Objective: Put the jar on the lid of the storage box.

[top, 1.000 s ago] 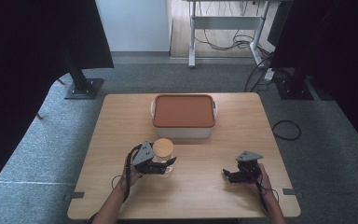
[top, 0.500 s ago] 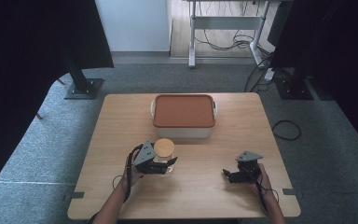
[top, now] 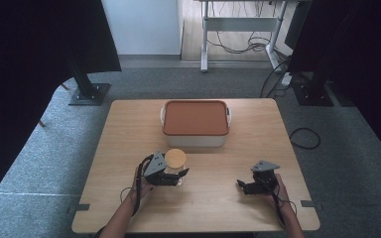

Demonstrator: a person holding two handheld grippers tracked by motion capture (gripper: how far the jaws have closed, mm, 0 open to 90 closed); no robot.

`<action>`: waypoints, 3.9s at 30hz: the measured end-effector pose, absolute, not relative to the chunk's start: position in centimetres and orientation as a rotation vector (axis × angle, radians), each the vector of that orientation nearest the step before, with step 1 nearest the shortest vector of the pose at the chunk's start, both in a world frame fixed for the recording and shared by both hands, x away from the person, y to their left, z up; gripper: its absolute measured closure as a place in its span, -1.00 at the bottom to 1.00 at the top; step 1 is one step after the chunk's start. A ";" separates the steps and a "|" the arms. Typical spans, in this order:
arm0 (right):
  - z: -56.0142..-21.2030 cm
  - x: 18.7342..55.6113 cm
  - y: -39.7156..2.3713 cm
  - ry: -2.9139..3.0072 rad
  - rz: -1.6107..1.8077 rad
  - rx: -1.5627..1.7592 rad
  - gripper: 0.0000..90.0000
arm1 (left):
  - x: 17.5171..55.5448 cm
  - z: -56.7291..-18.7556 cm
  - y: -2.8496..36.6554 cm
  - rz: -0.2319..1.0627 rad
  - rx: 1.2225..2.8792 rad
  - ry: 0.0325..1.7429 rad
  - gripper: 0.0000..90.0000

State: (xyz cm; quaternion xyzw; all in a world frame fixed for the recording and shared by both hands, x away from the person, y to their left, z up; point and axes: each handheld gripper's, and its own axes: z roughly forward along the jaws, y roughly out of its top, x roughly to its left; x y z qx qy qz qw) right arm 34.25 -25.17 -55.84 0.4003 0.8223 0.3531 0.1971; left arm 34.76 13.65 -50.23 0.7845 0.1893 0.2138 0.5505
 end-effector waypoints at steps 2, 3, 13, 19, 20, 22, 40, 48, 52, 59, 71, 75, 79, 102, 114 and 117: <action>-55.8 34.3 -25.2 2.302 0.989 1.121 -0.84 | 34.7 -50.2 13.6 0.505 1.853 0.446 -0.44; -55.8 34.2 -25.2 2.302 0.989 1.121 -0.84 | 34.7 -50.2 13.6 0.506 1.853 0.446 -0.45; -55.8 34.3 -25.2 2.302 0.989 1.121 -0.84 | 34.8 -50.5 13.7 0.507 1.861 0.459 -0.44; -55.8 34.2 -25.2 2.301 0.987 1.119 -0.84 | 34.7 -50.2 13.6 0.513 1.850 0.452 -0.44; -55.8 34.2 -25.2 2.300 0.986 1.117 -0.84 | 34.7 -50.1 13.6 0.514 1.850 0.450 -0.44; -55.8 34.2 -25.2 2.300 0.986 1.117 -0.84 | 34.7 -49.9 13.6 0.516 1.844 0.448 -0.44; -55.8 34.2 -25.2 2.302 0.987 1.116 -0.84 | 35.5 -49.3 12.9 0.524 1.837 0.440 -0.44; -55.8 34.2 -25.2 2.302 0.987 1.116 -0.84 | 35.8 -48.8 12.9 0.535 1.833 0.439 -0.44; -55.8 34.2 -25.2 2.302 0.988 1.117 -0.84 | 36.0 -48.6 12.8 0.540 1.833 0.437 -0.44; -55.8 34.2 -25.2 2.302 0.987 1.116 -0.84 | 36.3 -48.2 12.7 0.550 1.832 0.432 -0.44; -55.8 34.2 -25.2 2.302 0.988 1.115 -0.84 | 36.7 -47.8 12.6 0.561 1.830 0.433 -0.44; -55.8 34.2 -25.2 2.302 0.988 1.116 -0.84 | 36.9 -47.6 12.7 0.568 1.830 0.433 -0.44; -55.8 34.2 -25.2 2.302 0.988 1.115 -0.84 | 37.0 -47.4 12.7 0.574 1.825 0.434 -0.44; -55.8 34.2 -25.2 2.303 0.989 1.115 -0.84 | 38.0 -46.1 12.8 0.574 1.794 0.443 -0.44; -55.8 34.2 -25.2 2.303 0.989 1.116 -0.84 | 38.6 -45.8 12.6 0.590 1.801 0.442 -0.43; -55.8 34.2 -25.2 2.303 0.989 1.116 -0.84 | 38.7 -45.7 12.5 0.594 1.804 0.441 -0.43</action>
